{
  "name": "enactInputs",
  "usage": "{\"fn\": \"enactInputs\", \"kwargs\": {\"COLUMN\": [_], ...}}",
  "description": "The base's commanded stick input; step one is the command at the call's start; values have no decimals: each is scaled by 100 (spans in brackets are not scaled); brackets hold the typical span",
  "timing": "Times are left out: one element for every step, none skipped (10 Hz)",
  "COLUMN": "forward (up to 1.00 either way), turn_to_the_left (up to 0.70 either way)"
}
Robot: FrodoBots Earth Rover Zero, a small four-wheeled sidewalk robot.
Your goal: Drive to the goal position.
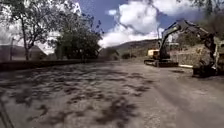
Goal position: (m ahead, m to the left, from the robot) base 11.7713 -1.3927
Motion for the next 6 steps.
{"fn": "enactInputs", "kwargs": {"forward": [70,70,70,70,70,70], "turn_to_the_left": [0,0,0,0,0,0]}}
